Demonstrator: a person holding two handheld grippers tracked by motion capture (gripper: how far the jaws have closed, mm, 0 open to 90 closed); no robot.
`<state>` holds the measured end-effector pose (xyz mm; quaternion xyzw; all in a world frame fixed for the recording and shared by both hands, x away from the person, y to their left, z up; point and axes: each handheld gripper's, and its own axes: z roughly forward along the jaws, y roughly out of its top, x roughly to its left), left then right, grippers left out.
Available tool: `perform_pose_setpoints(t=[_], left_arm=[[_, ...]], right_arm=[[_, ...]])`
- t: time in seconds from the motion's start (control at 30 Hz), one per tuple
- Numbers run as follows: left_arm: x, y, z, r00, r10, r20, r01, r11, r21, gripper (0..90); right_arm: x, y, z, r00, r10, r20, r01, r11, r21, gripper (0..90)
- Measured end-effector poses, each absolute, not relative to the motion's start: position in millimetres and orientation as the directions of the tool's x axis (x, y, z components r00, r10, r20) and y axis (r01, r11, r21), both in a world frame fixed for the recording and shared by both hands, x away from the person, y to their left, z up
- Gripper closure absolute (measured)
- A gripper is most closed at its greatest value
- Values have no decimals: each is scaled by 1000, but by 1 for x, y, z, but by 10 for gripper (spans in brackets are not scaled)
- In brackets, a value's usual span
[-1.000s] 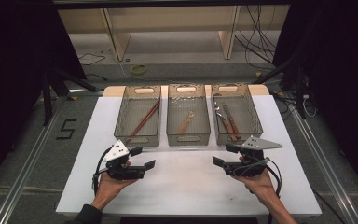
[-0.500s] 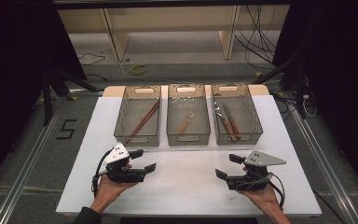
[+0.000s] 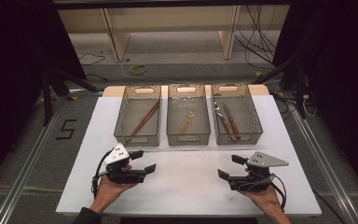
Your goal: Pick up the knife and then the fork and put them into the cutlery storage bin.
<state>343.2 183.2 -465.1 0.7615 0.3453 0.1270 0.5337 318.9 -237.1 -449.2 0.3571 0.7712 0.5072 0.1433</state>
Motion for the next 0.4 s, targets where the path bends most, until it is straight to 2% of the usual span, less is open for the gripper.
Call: perform_pose_setpoints(t=[0.4], left_arm=[[344, 184, -465, 728, 663, -174, 390, -192, 901, 217]], right_arm=[[320, -238, -450, -699, 702, 140, 405, 227, 886, 212]])
